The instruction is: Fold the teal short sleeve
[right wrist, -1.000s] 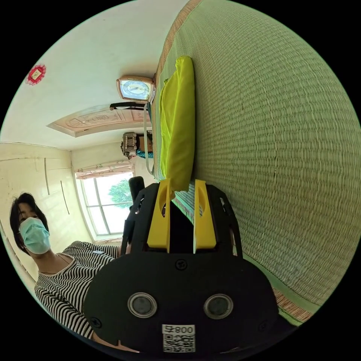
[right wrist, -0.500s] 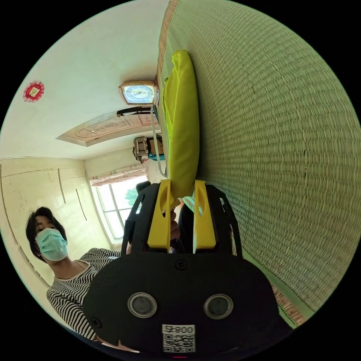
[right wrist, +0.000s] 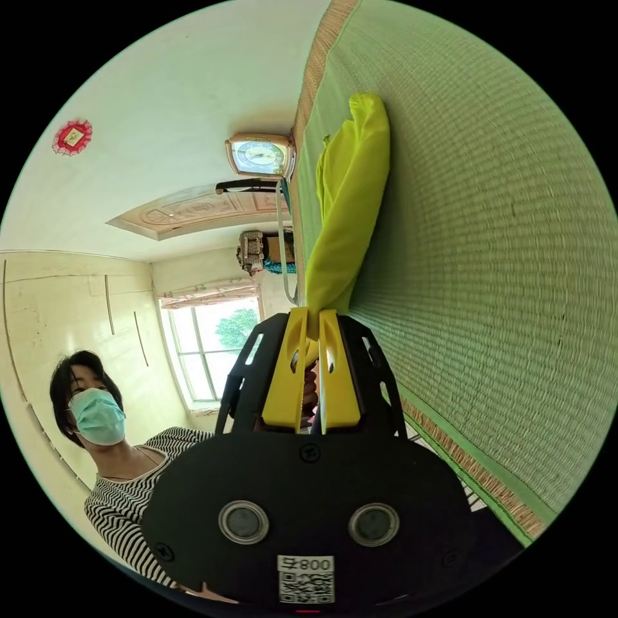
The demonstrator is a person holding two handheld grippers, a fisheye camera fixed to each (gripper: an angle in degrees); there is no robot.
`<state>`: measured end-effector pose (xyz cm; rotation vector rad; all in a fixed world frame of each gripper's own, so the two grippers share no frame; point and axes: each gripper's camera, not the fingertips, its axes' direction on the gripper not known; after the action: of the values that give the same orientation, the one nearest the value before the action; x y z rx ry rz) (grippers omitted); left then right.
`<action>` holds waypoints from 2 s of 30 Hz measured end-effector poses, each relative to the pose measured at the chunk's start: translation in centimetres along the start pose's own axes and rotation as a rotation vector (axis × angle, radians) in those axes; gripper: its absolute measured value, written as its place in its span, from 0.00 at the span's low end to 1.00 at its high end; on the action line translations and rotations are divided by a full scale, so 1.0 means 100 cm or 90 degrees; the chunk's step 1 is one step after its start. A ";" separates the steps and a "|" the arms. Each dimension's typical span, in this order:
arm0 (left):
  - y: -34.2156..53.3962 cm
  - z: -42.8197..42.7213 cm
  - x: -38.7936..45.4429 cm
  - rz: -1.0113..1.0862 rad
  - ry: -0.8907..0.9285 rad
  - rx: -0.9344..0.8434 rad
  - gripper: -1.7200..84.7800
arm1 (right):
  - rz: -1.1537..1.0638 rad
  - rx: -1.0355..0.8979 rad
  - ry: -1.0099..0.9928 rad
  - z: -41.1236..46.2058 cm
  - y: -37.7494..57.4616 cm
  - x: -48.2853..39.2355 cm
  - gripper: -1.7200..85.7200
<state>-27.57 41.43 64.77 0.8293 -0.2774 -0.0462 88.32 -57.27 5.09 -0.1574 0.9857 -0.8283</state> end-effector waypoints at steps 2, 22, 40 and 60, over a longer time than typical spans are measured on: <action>0.003 -0.023 -0.019 -0.048 0.023 0.039 0.12 | -0.011 -0.005 -0.005 0.003 -0.006 -0.010 0.05; 0.005 -0.092 -0.085 -0.250 0.133 0.188 0.15 | -0.060 -0.021 0.011 0.023 -0.030 -0.051 0.05; 0.018 -0.099 -0.066 -0.239 0.115 0.190 0.04 | -0.043 -0.017 0.019 -0.005 -0.014 -0.033 0.05; 0.122 -0.052 0.004 -0.201 0.080 0.091 0.03 | 0.037 -0.008 0.102 -0.080 0.144 0.039 0.05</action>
<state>-26.62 53.36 70.48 1.0077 -0.0285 -0.2711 90.98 -48.04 -8.85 -0.0736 1.1419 -0.7898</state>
